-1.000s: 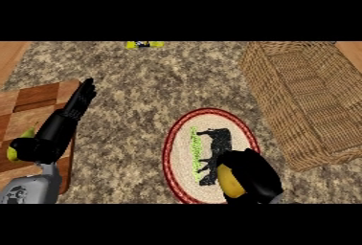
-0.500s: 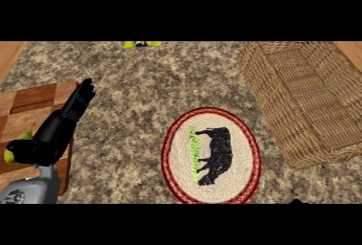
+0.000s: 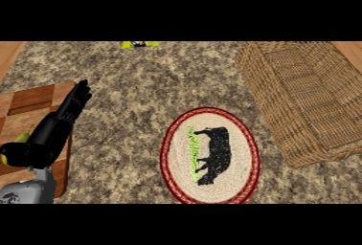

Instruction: Pick the lemon from the placemat and place it in the basket

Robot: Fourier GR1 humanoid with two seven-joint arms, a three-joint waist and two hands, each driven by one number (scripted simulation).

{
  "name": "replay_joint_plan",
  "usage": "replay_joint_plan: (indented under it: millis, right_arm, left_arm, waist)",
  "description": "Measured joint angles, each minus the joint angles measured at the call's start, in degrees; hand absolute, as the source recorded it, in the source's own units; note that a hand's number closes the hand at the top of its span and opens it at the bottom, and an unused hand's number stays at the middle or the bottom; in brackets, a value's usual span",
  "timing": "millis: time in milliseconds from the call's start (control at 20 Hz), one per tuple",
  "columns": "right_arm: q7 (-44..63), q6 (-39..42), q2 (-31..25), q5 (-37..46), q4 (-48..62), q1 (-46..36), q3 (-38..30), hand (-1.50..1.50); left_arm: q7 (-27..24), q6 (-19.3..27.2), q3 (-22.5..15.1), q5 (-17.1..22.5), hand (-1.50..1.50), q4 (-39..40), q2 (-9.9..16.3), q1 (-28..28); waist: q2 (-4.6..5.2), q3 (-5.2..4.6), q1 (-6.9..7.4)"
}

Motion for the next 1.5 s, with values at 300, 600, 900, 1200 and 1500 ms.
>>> replay_joint_plan:
  millis: [300, 600, 900, 1200, 1500]
  right_arm:
    - [2.34, 3.89, -2.53, -17.5, -5.55, 5.49, -15.91, 1.5]
    - [9.76, 4.99, -4.1, -23.03, -6.3, 1.72, -30.62, 1.5]
    - [24.39, 1.86, -7.86, -27.5, -3.65, -11.8, -33.85, 1.5]
    - [39.89, -5.59, -10.5, -30.65, 0.15, -28.18, -30.09, 1.5]
    - [47.32, -10.96, -13.35, -30.93, 12.77, -45.57, -26.36, 1.5]
  left_arm:
    - [0.22, 0.18, -0.39, -0.25, 0.0, 0.5, -0.47, -0.83]
    - [0.2, -0.08, -0.86, -0.44, 0.0, 0.41, -0.67, -1.4]
    - [0.28, -0.2, -1.77, -0.86, 0.0, 1.32, -1.27, -2.78]
    - [0.24, -0.5, -2.04, -1.05, 0.0, 1.99, -1.32, -3.84]
    - [-0.47, -0.66, -2.29, -1.25, 0.0, 3.9, -1.73, -4.95]
  waist:
    - [0.16, -0.05, 0.43]
    - [0.31, -0.08, 1.43]
    - [0.61, -0.12, 2.99]
    - [0.75, -0.12, 3.94]
    - [0.8, -0.08, 4.22]
